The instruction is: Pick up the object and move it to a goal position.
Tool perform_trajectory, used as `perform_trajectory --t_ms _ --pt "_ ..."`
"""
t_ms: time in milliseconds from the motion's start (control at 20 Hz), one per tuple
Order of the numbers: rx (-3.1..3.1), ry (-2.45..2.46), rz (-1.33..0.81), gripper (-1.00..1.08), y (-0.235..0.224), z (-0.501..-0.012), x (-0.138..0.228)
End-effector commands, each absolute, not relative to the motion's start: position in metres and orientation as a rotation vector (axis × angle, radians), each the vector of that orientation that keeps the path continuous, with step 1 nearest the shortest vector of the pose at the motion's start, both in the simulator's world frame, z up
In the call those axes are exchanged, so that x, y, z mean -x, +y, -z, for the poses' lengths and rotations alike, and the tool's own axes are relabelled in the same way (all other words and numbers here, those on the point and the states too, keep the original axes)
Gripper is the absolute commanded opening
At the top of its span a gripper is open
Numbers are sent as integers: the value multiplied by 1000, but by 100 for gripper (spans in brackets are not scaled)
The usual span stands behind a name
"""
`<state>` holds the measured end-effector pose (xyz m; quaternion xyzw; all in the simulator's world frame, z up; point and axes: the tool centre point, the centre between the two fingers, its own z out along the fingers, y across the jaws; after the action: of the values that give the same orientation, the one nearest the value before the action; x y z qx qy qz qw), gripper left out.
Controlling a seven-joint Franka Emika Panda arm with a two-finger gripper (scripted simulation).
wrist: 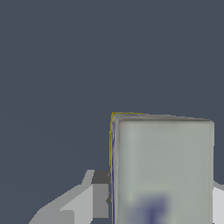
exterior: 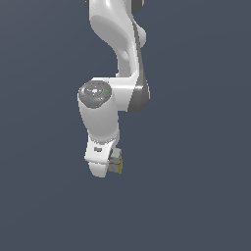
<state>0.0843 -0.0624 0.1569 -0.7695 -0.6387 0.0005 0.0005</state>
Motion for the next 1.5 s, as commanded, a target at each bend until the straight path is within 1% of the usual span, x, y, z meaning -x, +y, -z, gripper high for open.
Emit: perform_trajectory --t_ms 0,450,1450 --pt "2417 -2007 -1 -100 -57 -162 -80" --pt "2417 -2008 -2 -100 -18 -192 -45" --pt "2419 -2009 -4 -100 128 -306 81"
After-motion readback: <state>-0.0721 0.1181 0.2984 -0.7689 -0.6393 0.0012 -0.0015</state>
